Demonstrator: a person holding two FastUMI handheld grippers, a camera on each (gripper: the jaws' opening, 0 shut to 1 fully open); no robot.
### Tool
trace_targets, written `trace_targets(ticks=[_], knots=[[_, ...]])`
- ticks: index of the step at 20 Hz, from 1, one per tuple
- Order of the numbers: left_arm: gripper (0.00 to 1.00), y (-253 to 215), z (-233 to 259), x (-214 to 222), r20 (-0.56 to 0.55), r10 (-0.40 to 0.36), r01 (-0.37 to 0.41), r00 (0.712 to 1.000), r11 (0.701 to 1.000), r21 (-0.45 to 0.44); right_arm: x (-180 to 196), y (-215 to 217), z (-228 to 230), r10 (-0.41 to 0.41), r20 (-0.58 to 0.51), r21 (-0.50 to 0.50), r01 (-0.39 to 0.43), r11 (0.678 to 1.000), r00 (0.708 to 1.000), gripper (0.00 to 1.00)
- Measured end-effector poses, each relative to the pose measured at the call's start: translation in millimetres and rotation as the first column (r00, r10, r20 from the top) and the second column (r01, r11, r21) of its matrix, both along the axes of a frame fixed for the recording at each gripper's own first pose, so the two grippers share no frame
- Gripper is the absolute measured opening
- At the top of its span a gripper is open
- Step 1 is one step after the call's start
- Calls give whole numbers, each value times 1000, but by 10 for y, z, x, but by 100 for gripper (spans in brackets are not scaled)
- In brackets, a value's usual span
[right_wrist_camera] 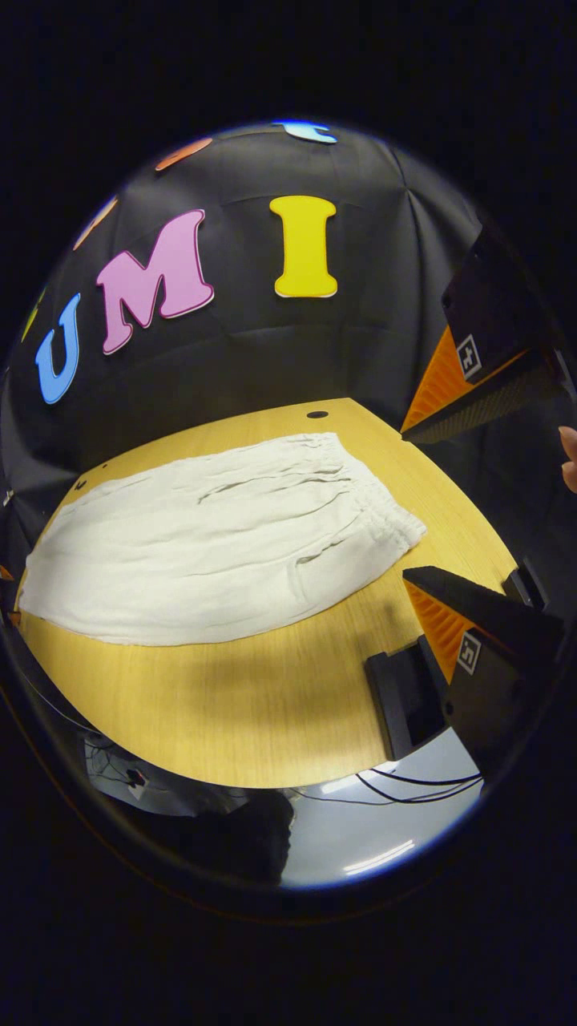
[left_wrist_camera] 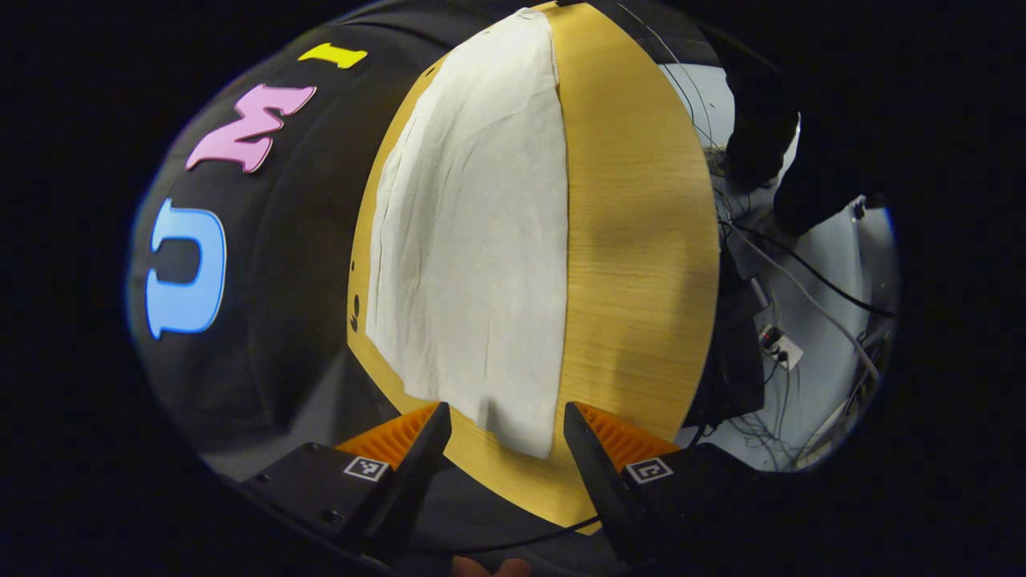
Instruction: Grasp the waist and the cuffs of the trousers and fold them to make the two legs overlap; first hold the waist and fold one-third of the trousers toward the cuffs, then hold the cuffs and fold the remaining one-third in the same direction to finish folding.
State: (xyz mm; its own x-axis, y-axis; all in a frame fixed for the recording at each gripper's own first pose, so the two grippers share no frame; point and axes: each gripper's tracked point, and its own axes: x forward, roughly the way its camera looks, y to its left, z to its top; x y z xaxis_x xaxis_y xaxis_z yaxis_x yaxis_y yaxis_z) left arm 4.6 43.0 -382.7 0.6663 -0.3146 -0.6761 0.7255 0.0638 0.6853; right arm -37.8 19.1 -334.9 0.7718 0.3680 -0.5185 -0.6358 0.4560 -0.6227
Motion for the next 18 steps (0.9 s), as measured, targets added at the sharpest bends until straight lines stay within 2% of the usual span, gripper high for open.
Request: trace_targets(ticks=[2,4,6,9,12,14,15,16,17,18], knots=[[90,-74,20,139,53,-31,30,998,999,25,54,1,-102,3,3,-17,-3,1000,1000,97],[88,-80,-3,312,94,-19,16,995,999,41,88,15,-208,-4,1,-24,4,1000,1000,97],[87,-65,-16,421,115,-14,4,993,996,84,98,38,-292,-2,-7,-26,2,1000,1000,98],[82,-162,-58,473,130,-54,39,990,992,117,116,73,-327,11,1,-28,-11,1000,1000,97],[61,-167,-116,546,108,-48,34,993,991,127,213,80,-353,18,7,-26,-18,1000,1000,97],[53,-158,-190,549,55,-12,6,998,993,118,283,38,-357,21,14,-28,-20,999,1000,97],[46,-180,-227,541,32,-3,0,999,993,115,319,10,-362,22,17,-33,-22,999,1000,97],[15,-193,-251,528,18,3,-5,1000,993,120,342,-14,-374,25,16,-36,-25,999,1000,97],[19,-214,-238,550,30,2,-6,1000,993,122,368,-44,-404,28,15,-40,-27,999,999,98],[6,-175,-235,539,4,23,-23,1000,995,102,371,-67,-405,31,13,-41,-31,999,999,98]])
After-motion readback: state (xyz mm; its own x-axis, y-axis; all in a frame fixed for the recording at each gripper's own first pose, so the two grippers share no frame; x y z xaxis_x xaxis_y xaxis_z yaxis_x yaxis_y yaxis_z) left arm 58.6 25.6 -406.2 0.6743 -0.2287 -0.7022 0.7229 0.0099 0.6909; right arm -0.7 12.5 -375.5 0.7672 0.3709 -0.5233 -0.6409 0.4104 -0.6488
